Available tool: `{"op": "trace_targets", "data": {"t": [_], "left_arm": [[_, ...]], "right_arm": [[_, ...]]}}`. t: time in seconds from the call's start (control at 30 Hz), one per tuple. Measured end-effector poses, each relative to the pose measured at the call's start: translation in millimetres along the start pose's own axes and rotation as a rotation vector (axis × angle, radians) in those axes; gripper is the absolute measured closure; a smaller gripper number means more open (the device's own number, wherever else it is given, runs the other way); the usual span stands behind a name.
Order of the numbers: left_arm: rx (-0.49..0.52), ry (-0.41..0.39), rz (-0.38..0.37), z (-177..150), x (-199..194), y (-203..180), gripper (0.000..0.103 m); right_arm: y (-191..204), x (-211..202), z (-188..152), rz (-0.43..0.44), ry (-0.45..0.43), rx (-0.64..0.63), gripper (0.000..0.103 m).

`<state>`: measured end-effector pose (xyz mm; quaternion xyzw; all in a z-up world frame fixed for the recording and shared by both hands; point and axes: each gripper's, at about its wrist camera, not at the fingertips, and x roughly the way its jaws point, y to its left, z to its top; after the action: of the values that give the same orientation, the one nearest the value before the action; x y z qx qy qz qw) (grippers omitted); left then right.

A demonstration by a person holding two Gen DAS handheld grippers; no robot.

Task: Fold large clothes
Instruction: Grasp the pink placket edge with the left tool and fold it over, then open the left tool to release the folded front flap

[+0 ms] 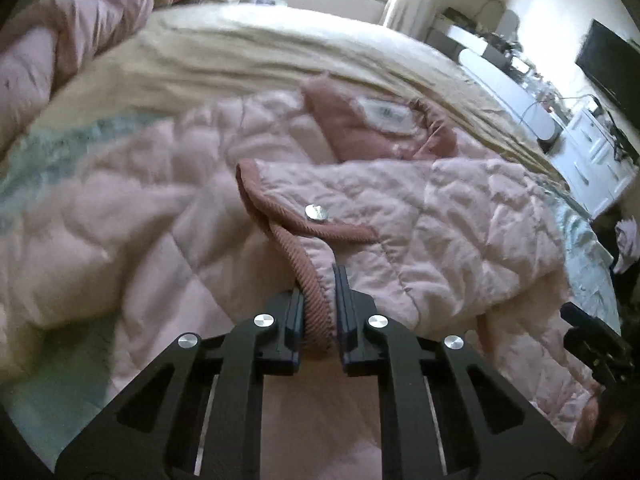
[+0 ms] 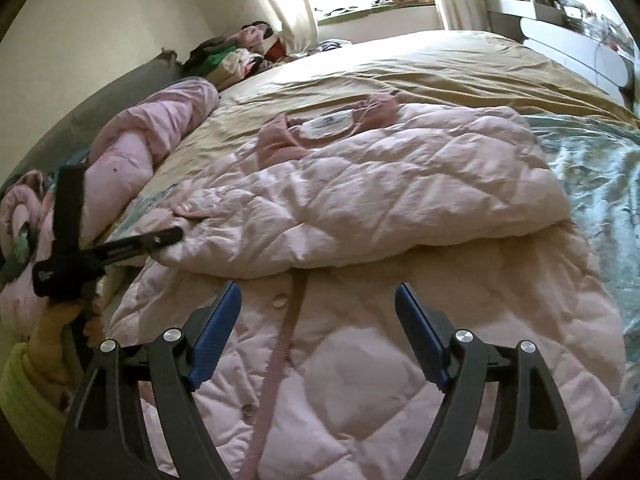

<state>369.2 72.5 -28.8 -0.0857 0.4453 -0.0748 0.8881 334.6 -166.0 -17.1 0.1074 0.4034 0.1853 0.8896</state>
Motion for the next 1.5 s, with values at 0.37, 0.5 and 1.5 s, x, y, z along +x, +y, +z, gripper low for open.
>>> {"op": "trace_targets", "data": {"t": [0.37,0.5,1.5], "left_arm": [[0.072,-0.109,0.07,30.8,-32.4,0.0,0.097],[0.038,-0.006,0.106,6.7,1.4,19.9,0.097],[-0.005,0.045,0.071,-18.9,22.5,37.7,0.086]], "right_arm": [[-47.1,-22.1,36.4,-0.228,-0.099,0.013,0.025],[-60.3,-8.1,57.3,-0.265,-0.092,0.016,0.025],[-87.4,114.9,81.6,-0.395,0.163,0.043,0.022]]}}
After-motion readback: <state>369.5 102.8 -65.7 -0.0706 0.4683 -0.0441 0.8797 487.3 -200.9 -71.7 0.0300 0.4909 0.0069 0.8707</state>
